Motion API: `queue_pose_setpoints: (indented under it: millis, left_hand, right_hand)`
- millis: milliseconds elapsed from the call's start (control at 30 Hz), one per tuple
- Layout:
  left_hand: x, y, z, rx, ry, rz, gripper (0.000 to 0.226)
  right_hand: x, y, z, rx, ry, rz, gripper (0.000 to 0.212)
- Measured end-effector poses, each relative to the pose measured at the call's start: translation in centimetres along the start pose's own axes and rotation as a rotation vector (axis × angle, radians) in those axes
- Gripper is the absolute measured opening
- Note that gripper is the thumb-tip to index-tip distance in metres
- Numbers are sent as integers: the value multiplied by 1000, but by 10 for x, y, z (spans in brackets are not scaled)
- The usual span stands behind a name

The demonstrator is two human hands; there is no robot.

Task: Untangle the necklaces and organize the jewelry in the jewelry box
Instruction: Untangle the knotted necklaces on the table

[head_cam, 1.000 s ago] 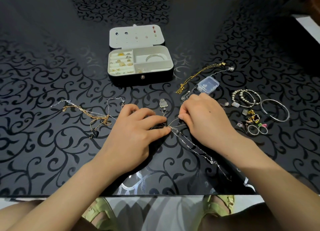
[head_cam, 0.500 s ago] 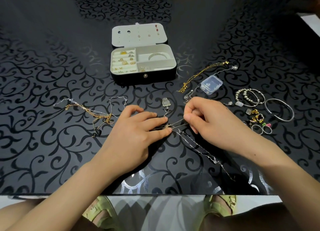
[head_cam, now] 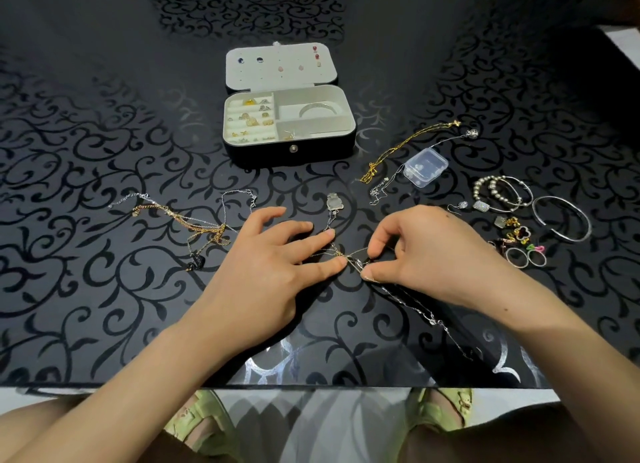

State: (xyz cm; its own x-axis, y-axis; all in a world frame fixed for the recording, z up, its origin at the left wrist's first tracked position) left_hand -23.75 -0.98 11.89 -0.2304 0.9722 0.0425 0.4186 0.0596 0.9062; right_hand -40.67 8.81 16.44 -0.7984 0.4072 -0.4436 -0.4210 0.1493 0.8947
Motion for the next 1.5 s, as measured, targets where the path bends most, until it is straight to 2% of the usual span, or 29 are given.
queue_pose_setpoints:
  millis: [433, 633, 833, 1200, 1400, 1500]
  left_hand:
    - [-3, 1, 6, -25, -27, -11, 59]
    - [-3, 2, 6, -38, -28, 0, 59]
    - [-3, 2, 5, -34, -23, -2, 62]
    - [12, 2, -3, 123, -4, -28, 63]
    - [25, -5, -9, 72, 10, -47, 66]
    - [29, -7, -9, 41, 16, -31, 60]
  right_hand:
    - [-9, -7, 9, 10, 70, 111, 18]
    - [-4, 1, 8, 72, -7, 31, 19]
    - [-1, -1, 6, 61, -12, 25, 19]
    - [-2, -3, 6, 55, -10, 0, 17]
    - [-1, -3, 3, 54, -15, -15, 20]
    - [-1, -1, 3, 60, -10, -20, 21]
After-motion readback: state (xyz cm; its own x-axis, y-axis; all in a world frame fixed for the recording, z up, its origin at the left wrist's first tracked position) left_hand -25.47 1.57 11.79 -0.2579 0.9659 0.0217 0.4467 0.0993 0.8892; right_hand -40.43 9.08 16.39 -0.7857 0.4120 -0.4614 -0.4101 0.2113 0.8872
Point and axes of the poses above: each hand's wrist, its own z-axis away from the middle knuckle, its own y-axis out of the back of the hand, x = y × z, the point moved 1 cm from there along -z, towards the middle knuckle, and after that the axes turned 14 degrees about x, right-handed, at the moved point
